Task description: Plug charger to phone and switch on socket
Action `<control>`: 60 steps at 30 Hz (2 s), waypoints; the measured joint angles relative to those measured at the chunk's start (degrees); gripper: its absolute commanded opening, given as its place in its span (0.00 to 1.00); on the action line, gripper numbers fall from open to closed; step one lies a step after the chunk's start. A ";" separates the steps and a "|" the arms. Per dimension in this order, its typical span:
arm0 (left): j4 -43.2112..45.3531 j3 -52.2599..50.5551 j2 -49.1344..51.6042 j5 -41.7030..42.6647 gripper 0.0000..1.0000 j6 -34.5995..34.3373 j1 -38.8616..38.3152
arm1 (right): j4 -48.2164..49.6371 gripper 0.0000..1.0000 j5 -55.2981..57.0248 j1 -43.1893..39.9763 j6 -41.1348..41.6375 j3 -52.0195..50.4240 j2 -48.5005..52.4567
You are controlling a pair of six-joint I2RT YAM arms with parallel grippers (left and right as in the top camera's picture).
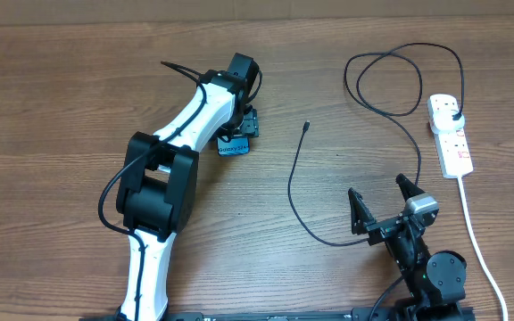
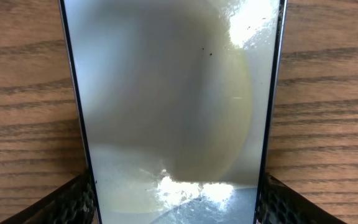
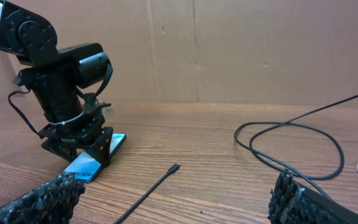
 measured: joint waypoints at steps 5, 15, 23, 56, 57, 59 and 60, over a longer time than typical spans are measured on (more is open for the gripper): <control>-0.22 0.02 0.00 0.07 0.38 -0.46 0.00 | 0.02 1.00 0.02 0.00 0.00 0.00 0.00; -3.61 0.55 0.04 2.25 0.04 -1.90 0.11 | 0.02 1.00 0.04 0.00 -0.02 0.00 0.00; -10.03 2.34 0.87 5.22 0.04 -4.22 0.11 | 0.02 1.00 0.04 0.00 0.00 0.00 0.00; -21.81 14.10 2.64 19.65 0.04 -12.33 0.11 | 3.56 0.93 -21.20 4.55 40.96 0.00 6.34; -21.81 14.10 2.64 19.69 0.04 -12.44 0.11 | 3.52 0.93 -20.22 5.88 39.89 0.11 9.01; -21.75 14.10 2.64 19.85 0.04 -12.48 0.11 | 3.34 0.93 -17.66 8.66 37.94 0.96 15.13; -21.73 14.10 2.64 19.87 0.04 -12.55 0.11 | 3.32 0.92 -16.46 9.97 37.11 1.84 18.21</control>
